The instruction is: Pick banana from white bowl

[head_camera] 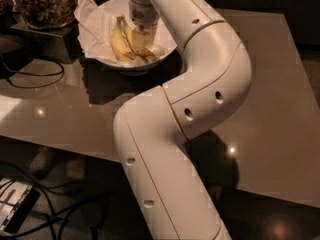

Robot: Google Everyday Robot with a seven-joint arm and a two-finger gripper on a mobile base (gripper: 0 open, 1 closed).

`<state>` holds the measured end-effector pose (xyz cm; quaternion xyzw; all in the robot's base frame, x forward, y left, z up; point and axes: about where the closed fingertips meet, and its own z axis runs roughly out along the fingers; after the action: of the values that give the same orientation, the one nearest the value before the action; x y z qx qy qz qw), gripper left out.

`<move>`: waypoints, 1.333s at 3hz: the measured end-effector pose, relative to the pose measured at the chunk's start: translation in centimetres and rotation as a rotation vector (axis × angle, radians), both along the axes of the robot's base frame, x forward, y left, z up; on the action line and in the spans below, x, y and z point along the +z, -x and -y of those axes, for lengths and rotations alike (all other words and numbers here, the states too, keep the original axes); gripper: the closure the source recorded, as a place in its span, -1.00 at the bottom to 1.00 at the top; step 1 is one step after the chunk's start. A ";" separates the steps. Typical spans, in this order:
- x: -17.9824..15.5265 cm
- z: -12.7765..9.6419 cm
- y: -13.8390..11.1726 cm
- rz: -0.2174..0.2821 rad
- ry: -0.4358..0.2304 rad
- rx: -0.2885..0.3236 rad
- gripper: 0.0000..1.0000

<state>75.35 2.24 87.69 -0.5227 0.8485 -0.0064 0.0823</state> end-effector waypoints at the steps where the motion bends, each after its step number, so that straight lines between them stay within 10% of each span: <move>1: 0.0 0.0 0.0 0.000 0.000 0.000 1.00; 4: 0.7 0.0 0.0 0.000 0.000 0.000 1.00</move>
Offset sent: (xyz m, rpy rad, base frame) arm -0.0732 0.0030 0.0846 0.0809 -0.1851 0.1019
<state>75.35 2.24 88.42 -0.5227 0.8485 -0.0064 0.0824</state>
